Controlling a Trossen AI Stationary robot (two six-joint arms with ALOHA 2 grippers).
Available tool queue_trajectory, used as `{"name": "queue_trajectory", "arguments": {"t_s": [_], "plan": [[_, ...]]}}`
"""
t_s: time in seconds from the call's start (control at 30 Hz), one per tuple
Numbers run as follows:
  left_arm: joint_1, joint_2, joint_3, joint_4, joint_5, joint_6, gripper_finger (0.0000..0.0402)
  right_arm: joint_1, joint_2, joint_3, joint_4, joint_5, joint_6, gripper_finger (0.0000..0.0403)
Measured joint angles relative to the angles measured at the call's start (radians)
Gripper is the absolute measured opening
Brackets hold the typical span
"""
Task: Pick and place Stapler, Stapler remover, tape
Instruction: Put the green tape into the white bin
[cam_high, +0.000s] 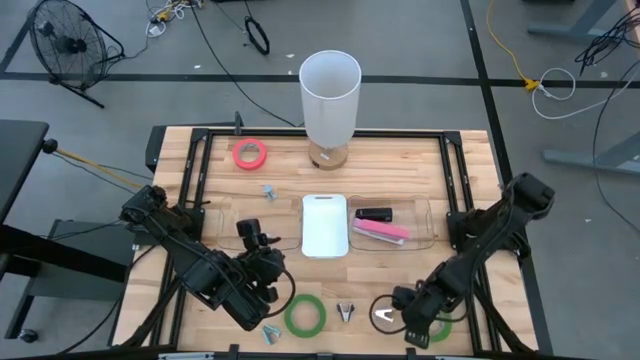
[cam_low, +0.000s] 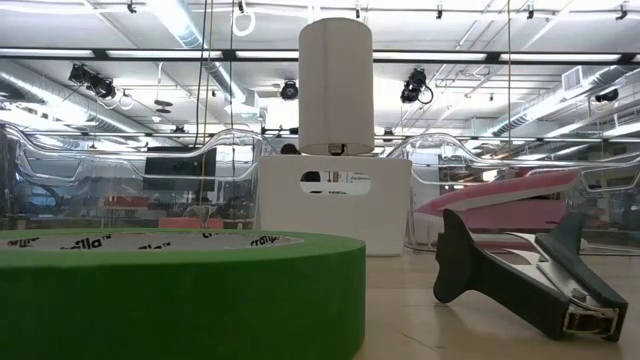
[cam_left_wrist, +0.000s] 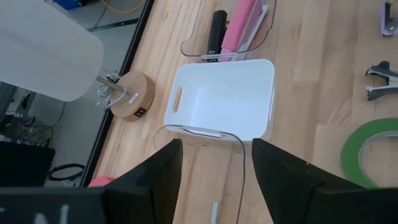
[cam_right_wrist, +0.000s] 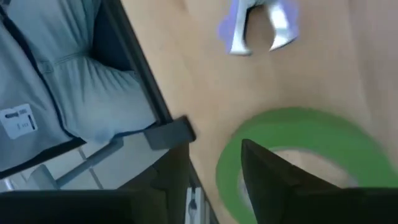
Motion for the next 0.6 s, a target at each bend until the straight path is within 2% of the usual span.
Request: {"name": "queue_trajectory", "arguments": {"t_s": [0.23, 0.6], "plan": [[0.0, 0.0, 0.0, 0.033, -0.001, -0.062, 0.0197, 0.105, 0.002, 0.0, -0.012, 0.018, 0.124, 0.015], [0.0, 0.0, 0.0, 0.103, -0.004, -0.106, 0.0197, 0.283, 0.002, 0.0, -0.009, 0.195, 0.316, 0.015]]}}
